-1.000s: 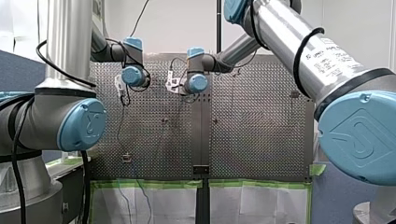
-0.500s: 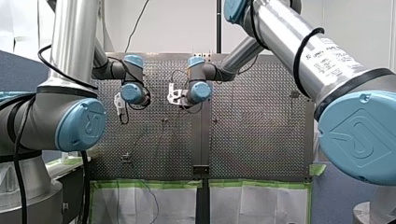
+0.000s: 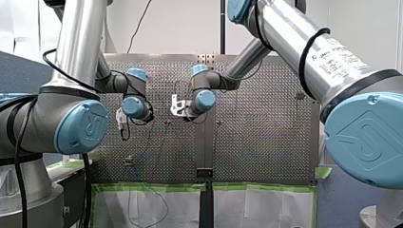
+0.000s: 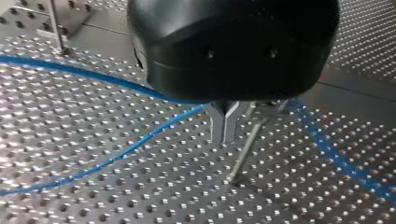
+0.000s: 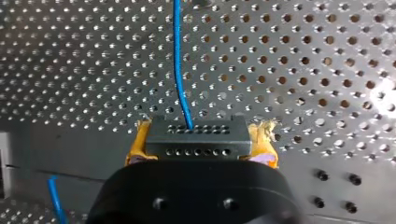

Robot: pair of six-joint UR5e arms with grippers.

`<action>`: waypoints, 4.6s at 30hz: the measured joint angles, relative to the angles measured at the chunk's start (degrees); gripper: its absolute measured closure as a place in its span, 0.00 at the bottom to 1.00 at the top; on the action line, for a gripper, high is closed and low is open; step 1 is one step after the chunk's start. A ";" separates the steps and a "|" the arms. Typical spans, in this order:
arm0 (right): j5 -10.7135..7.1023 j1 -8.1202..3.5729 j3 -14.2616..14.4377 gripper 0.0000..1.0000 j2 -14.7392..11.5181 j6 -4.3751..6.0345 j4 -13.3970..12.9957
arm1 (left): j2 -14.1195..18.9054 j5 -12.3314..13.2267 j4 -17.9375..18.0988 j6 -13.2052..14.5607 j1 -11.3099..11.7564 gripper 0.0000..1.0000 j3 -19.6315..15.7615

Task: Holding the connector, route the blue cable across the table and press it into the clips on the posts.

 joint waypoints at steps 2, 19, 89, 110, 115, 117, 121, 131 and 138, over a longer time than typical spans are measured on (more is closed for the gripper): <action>-0.06 -0.21 0.42 1.00 0.00 -0.01 0.00 | -0.99 0.30 0.44 0.01 -0.01 1.00 0.00; -1.19 -2.22 0.93 1.00 0.06 0.02 -0.30 | -4.07 2.82 4.34 -1.20 0.31 1.00 0.24; -2.90 -7.67 -1.86 1.00 2.29 1.08 -1.79 | -12.70 6.54 1.57 -5.91 4.34 0.26 13.70; -3.14 -7.91 -1.82 1.00 2.29 1.07 -1.67 | -12.63 5.40 -3.93 -4.40 3.40 0.00 13.65; -3.20 -7.91 -1.80 1.00 2.29 1.07 -1.61 | -12.55 3.13 -6.30 -2.23 2.80 0.00 13.64; -3.21 -7.92 -1.80 1.00 2.32 1.07 -1.59 | -12.49 2.14 -7.27 -1.25 2.34 0.00 13.59; -3.22 -7.91 -1.75 1.00 2.36 1.14 -1.40 | -11.78 0.38 -9.05 0.51 1.15 0.00 12.81; -3.23 -7.90 -1.71 1.00 2.45 1.41 -1.11 | -7.83 -1.64 -12.89 1.20 -0.93 0.00 8.84; -3.22 -7.91 -1.71 1.00 2.46 1.47 -1.08 | -4.27 -1.81 -13.91 1.54 -2.68 0.00 6.41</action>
